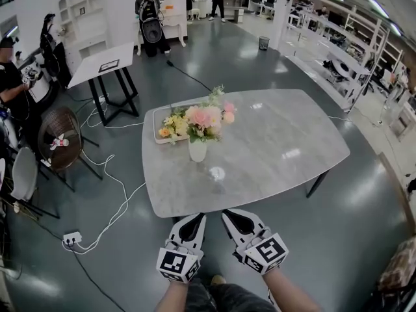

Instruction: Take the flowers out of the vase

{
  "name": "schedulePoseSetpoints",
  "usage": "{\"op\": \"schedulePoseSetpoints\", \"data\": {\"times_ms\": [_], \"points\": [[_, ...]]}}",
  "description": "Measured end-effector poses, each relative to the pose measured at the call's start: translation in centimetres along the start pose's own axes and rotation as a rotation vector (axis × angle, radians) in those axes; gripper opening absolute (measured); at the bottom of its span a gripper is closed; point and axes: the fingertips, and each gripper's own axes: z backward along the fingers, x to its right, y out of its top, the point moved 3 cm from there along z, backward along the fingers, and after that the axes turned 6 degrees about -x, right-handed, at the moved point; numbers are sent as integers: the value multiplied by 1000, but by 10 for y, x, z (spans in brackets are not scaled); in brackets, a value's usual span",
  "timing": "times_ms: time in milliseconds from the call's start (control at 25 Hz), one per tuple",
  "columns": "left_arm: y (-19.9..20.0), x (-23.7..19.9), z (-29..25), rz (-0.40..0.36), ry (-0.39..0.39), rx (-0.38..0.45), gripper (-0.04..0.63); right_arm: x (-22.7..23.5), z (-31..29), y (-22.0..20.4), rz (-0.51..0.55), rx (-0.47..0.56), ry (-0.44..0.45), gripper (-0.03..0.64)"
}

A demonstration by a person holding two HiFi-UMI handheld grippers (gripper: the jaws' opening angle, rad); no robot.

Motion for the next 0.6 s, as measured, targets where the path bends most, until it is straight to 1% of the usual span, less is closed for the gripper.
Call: {"op": "schedulePoseSetpoints", "data": {"times_ms": [200,600], "points": [[5,-23,-18,1,-22,-1,14,10,-21,6,-5,4,-28,21],[20,-85,-63,-21,-121,-31,15,33,-85,11,-45,-1,-134,21]]}}
